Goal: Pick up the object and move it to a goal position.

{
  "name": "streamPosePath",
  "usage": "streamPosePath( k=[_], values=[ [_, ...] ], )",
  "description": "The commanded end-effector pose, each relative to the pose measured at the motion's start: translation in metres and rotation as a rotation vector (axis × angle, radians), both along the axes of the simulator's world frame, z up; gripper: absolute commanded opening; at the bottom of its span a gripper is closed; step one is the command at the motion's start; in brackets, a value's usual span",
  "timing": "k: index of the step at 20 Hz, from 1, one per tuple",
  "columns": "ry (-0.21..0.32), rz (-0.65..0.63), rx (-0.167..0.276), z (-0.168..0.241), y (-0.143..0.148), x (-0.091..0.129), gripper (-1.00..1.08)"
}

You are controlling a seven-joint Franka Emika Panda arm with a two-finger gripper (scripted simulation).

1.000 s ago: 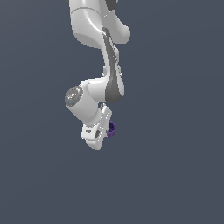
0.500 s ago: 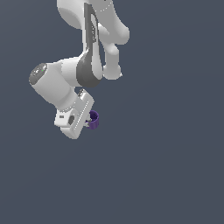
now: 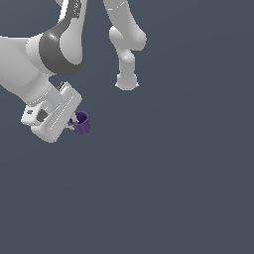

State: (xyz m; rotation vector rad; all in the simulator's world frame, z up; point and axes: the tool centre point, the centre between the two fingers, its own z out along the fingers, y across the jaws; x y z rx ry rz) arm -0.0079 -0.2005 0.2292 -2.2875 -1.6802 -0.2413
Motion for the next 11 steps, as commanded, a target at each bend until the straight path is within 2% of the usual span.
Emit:
streamPosePath(
  k=[1, 6, 11],
  values=[
    [0.000, 0.002, 0.000, 0.013, -0.015, -0.002, -1.00],
    [0.000, 0.002, 0.000, 0.027, -0.034, -0.005, -1.00],
    [0.000, 0.002, 0.000, 0.031, -0.039, -0.005, -1.00]
  ],
)
